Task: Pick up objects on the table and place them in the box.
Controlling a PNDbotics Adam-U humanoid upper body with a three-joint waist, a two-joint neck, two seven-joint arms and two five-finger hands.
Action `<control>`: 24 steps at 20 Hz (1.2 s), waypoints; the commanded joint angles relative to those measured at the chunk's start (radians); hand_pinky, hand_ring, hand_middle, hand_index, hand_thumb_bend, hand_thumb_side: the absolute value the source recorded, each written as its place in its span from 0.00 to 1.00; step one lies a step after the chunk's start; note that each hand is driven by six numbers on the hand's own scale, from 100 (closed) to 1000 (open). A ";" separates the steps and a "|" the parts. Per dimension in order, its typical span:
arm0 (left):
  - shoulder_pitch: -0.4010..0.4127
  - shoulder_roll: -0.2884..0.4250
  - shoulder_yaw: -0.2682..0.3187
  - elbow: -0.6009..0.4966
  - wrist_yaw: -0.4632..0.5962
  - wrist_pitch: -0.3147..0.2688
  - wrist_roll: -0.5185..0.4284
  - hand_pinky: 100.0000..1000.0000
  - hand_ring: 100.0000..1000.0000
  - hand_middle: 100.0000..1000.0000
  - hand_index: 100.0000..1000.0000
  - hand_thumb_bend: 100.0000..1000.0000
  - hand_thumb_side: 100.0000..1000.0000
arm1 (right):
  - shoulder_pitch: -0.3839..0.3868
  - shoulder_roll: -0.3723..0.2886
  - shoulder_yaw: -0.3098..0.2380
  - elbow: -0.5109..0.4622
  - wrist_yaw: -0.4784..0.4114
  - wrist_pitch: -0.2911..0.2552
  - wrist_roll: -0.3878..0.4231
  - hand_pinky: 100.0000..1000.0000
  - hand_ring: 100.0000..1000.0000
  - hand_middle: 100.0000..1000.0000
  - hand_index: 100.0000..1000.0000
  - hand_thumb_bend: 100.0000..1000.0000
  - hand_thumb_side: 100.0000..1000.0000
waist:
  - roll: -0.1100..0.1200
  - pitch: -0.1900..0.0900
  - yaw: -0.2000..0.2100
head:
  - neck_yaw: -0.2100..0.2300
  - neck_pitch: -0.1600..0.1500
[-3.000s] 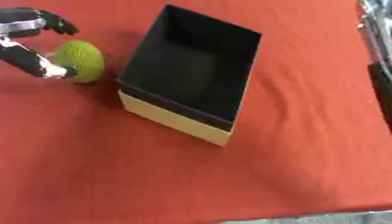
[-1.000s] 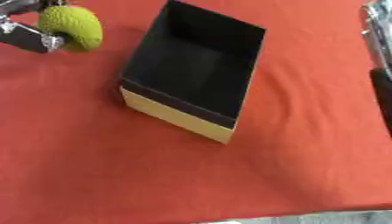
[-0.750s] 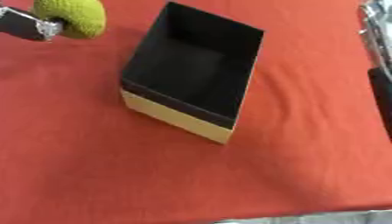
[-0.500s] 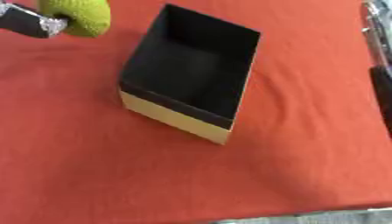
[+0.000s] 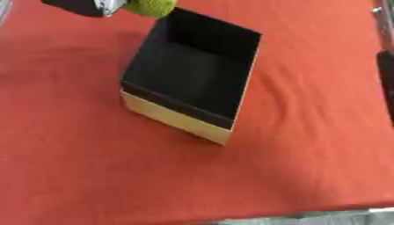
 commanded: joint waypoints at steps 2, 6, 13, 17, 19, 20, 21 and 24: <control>-0.048 -0.044 -0.004 0.049 -0.057 -0.006 0.049 0.57 0.43 0.39 0.48 0.00 0.00 | -0.047 -0.017 -0.013 -0.016 0.017 0.002 0.018 0.79 0.78 0.76 0.88 0.00 1.00 | -0.003 -0.018 -0.013 | 0.024 0.007; -0.051 -0.079 -0.019 0.088 -0.117 -0.006 0.083 0.57 0.43 0.39 0.48 0.00 0.00 | -0.059 -0.007 -0.009 -0.016 0.020 0.011 0.031 0.79 0.78 0.76 0.88 0.00 1.00 | -0.005 -0.014 -0.026 | 0.051 0.001; -0.017 -0.134 -0.037 0.159 -0.226 0.010 0.103 0.58 0.44 0.39 0.45 0.00 0.00 | -0.059 0.009 0.003 -0.016 0.015 0.025 0.045 0.79 0.78 0.76 0.88 0.00 1.00 | -0.008 -0.009 -0.033 | 0.069 -0.022; 0.002 -0.153 -0.037 0.195 -0.288 0.009 0.113 0.58 0.44 0.39 0.46 0.00 0.00 | -0.055 0.015 0.004 -0.016 0.013 0.026 0.046 0.79 0.78 0.76 0.88 0.00 1.00 | -0.008 -0.008 -0.035 | 0.071 -0.029; 0.012 -0.160 -0.037 0.211 -0.320 0.002 0.117 0.58 0.44 0.40 0.47 0.00 0.00 | -0.052 0.016 0.004 -0.016 0.013 0.026 0.045 0.79 0.78 0.75 0.88 0.00 1.00 | -0.008 -0.007 -0.036 | 0.070 -0.030; 0.020 -0.163 -0.037 0.219 -0.336 -0.004 0.118 0.59 0.44 0.40 0.47 0.00 0.00 | -0.051 0.017 0.003 -0.016 0.012 0.026 0.044 0.79 0.78 0.75 0.88 0.00 1.00 | -0.008 -0.007 -0.036 | 0.069 -0.030; 0.030 -0.167 -0.039 0.230 -0.351 -0.011 0.117 0.59 0.45 0.40 0.48 0.00 0.00 | -0.048 0.016 0.002 -0.016 0.012 0.025 0.042 0.79 0.78 0.75 0.88 0.00 1.00 | -0.008 -0.006 -0.036 | 0.066 -0.031; 0.055 -0.183 -0.045 0.260 -0.396 -0.045 0.109 0.62 0.47 0.42 0.51 0.00 0.00 | -0.042 0.016 -0.001 -0.016 0.012 0.026 0.037 0.79 0.78 0.75 0.88 0.00 1.00 | -0.007 -0.005 -0.036 | 0.060 -0.032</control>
